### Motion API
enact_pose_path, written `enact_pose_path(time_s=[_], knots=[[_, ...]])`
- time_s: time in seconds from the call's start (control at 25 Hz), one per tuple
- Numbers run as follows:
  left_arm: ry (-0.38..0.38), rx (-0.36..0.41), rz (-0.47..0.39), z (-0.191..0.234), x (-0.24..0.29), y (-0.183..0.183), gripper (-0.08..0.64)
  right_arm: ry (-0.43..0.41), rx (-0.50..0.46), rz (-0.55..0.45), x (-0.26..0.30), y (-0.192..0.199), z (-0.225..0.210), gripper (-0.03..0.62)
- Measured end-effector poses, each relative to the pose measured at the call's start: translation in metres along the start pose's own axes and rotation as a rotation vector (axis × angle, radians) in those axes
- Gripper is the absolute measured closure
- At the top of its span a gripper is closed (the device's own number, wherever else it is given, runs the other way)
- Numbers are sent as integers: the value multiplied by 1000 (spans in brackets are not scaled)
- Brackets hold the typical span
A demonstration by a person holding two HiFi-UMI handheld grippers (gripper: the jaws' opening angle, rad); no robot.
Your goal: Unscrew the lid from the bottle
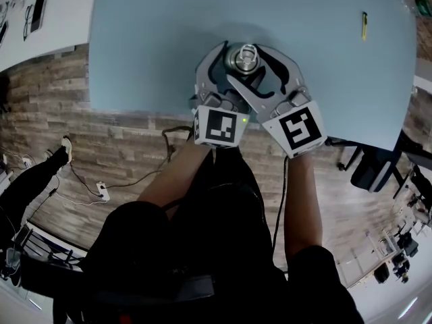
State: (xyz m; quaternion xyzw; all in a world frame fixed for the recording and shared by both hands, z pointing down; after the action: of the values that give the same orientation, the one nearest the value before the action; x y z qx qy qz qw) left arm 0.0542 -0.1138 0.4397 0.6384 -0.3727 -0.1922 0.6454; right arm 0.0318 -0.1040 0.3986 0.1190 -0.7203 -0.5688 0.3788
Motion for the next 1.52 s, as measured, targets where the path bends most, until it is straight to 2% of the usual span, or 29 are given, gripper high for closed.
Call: enact_pose_path(time_s=[0.4,0.72,1.52], knots=[[47,17,-15,1,1,-3,198,-11,-18,-11,-1,-1,-2,333],[114,32,-20,-1,0,-3,196,-35,-36,-12,-3,-2,-1,334],[413,103,-49,-5,0,-2,196,-106,-88,16,-2,0,-1,334]])
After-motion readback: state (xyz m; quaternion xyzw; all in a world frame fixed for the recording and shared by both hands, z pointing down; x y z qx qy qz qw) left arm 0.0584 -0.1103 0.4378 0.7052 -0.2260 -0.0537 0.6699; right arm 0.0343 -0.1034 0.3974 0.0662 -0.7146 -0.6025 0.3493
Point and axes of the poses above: the fingertips, and each gripper's own axes: x forward along the fingers, z to its left, y out of its underside, the point moved 1 cm from there along -x, backward along the fingers, and after that the axes turned 3 degrees about x, right-handed, at the moved point
